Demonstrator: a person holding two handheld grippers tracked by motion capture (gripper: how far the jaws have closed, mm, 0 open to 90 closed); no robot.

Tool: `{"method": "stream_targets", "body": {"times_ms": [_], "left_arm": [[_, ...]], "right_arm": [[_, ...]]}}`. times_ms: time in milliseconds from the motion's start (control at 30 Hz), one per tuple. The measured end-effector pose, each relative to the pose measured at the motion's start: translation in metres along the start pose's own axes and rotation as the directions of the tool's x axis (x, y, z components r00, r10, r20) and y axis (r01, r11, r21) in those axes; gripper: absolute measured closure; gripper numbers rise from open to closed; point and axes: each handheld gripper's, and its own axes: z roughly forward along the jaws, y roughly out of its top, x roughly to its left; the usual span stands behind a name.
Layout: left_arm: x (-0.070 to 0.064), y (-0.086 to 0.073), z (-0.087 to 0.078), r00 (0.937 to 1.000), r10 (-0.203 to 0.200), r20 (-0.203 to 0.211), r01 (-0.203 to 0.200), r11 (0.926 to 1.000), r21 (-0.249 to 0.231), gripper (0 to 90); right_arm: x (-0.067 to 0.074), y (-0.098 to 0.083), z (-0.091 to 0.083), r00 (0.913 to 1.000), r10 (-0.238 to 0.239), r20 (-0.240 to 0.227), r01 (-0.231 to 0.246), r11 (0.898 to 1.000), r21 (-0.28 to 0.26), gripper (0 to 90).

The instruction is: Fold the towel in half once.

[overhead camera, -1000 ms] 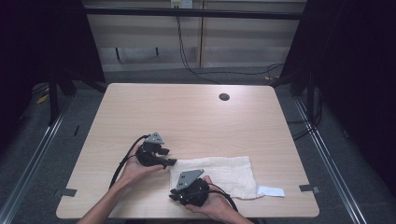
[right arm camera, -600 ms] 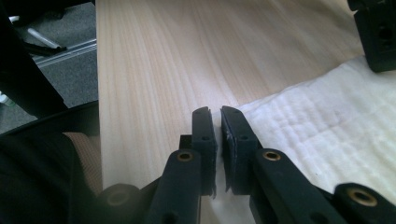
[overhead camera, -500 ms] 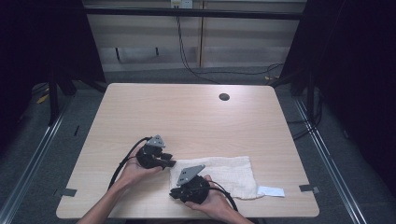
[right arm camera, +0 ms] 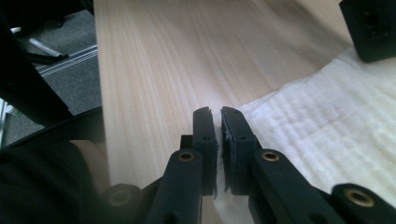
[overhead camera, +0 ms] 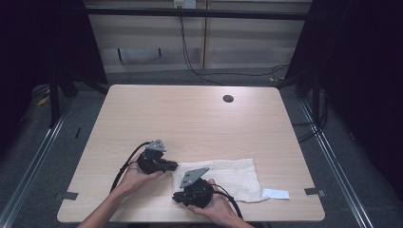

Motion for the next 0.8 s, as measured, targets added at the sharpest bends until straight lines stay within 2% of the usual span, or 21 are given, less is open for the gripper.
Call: {"method": "stream_targets", "body": {"times_ms": [167, 233, 300, 367, 600, 633, 667, 800], "left_arm": [[-0.002, 0.0, -0.007, 0.9998, 0.002, 0.019, -0.001, 0.9995, -0.031, 85.3], [-0.002, 0.0, -0.009, 0.9999, 0.001, 0.014, 0.0, 0.9997, -0.026, 85.3], [0.0, 0.001, -0.011, 0.9997, -0.023, 0.004, 0.023, 0.9995, -0.023, 85.5], [0.002, 0.002, -0.014, 0.9992, -0.038, 0.015, 0.039, 0.9985, -0.038, 85.5], [0.004, 0.004, -0.023, 0.9991, -0.041, 0.01, 0.041, 0.9972, -0.062, 85.4], [0.004, 0.004, -0.024, 0.9986, -0.052, 0.011, 0.052, 0.996, -0.073, 85.5], [0.005, 0.005, -0.026, 0.9985, -0.055, 0.007, 0.056, 0.9958, -0.073, 85.5], [0.008, 0.005, -0.033, 0.9977, -0.067, 0.007, 0.067, 0.9929, -0.098, 85.5]], "right_arm": [[0.006, 0.005, -0.008, 0.9995, 0.007, -0.03, -0.008, 0.999, -0.031, 85.2], [0.007, 0.006, -0.008, 0.9993, 0.013, -0.035, -0.015, 0.999, -0.035, 85.2], [0.006, 0.007, -0.011, 0.9991, 0.015, -0.041, -0.017, 0.999, -0.052, 85.2], [0.005, 0.007, -0.012, 0.9991, 0.015, -0.039, -0.017, 0.998, -0.06, 85.2], [0.006, 0.014, -0.02, 0.9987, 0.022, -0.045, -0.026, 0.995, -0.095, 85.3], [0.005, 0.019, -0.025, 0.9994, 0.002, -0.035, -0.005, 0.995, -0.098, 85.3], [0.005, 0.019, -0.025, 0.9994, 0.002, -0.035, -0.005, 0.995, -0.098, 85.3], [0.001, 0.028, -0.034, 0.9991, 0.012, -0.04, -0.018, 0.99, -0.138, 85.5]]}}
